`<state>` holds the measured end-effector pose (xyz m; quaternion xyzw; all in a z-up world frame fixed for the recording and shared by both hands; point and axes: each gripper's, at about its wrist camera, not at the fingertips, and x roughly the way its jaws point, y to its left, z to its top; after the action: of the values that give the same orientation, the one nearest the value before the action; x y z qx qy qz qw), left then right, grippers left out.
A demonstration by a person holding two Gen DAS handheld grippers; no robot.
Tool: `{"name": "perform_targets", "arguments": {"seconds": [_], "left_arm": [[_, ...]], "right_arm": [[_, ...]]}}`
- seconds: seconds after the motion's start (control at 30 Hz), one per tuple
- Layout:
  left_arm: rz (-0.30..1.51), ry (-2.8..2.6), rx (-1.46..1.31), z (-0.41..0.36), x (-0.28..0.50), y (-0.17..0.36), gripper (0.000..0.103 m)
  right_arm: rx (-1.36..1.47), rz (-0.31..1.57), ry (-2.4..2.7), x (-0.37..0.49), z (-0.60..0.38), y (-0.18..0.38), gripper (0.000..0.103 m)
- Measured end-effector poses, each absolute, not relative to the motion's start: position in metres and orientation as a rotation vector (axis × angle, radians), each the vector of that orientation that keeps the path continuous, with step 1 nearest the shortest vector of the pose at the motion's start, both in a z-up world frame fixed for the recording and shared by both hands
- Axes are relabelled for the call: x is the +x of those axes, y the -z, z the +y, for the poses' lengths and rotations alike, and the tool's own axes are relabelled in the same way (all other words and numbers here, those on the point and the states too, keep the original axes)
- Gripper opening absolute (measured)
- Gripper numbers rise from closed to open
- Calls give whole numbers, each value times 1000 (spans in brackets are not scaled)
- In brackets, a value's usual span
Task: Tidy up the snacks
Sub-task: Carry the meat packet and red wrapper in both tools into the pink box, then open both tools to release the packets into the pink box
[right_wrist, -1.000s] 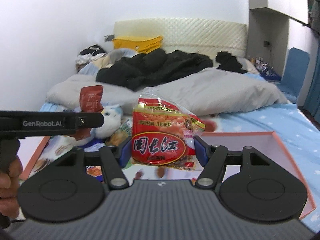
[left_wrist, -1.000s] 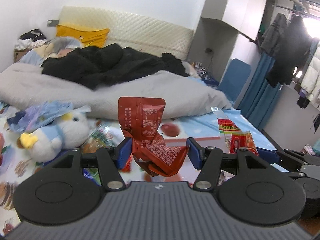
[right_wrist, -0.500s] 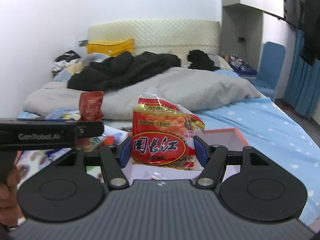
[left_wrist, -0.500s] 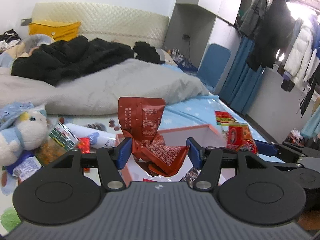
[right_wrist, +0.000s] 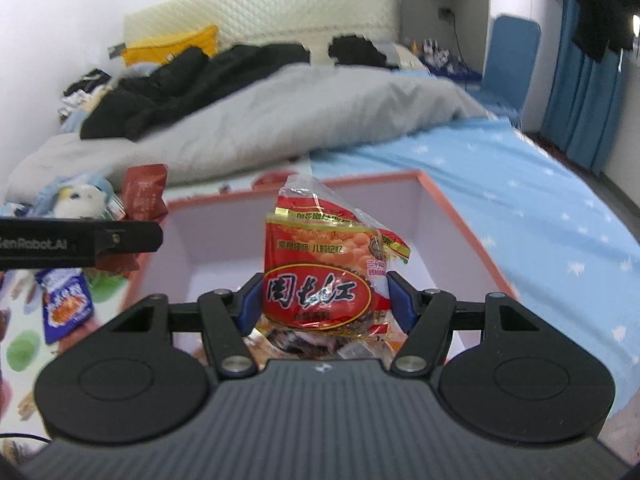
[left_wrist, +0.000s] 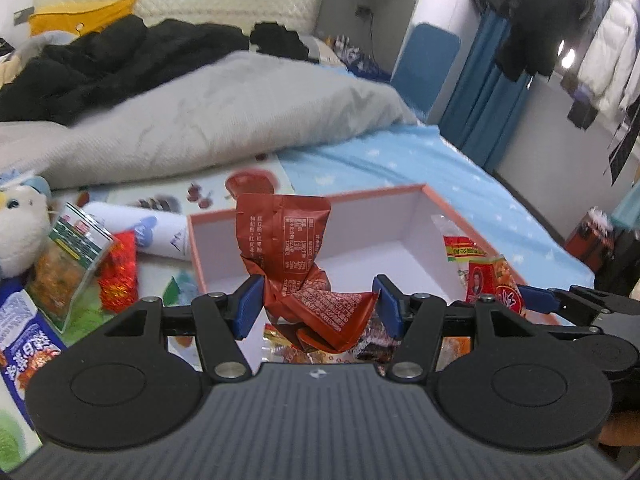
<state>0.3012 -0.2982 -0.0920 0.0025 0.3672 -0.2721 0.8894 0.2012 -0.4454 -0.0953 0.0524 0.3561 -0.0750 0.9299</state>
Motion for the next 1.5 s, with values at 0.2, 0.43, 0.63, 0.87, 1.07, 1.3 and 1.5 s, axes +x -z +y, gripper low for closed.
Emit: {"name": "perform_targets", "arguments": {"seconds": [0.2,0.43,0.63,0.87,1.07,1.3,1.5], "left_arm": [[836,571,28,-312,313,121,65],[850,574,41,-314,313,129,66],[846,567,32,-307,308,118,70],[775,569,28,-290,299,85,73],[718,567,12,-271,284,57,73],[670,551,-13,-243,265,29,73],[626,533,-33,-219,251,8,73]], "right_arm": [[126,800,165,202,-453,122,66],[168,828,163,197,-458,132,67],[163,828,186,198,-459,125,85],[176,786,213,186,-457,105,85],[189,724,209,174,-451,80,85],[180,673,196,163,-439,56,85],[170,626,192,156,-429,39,85]]}}
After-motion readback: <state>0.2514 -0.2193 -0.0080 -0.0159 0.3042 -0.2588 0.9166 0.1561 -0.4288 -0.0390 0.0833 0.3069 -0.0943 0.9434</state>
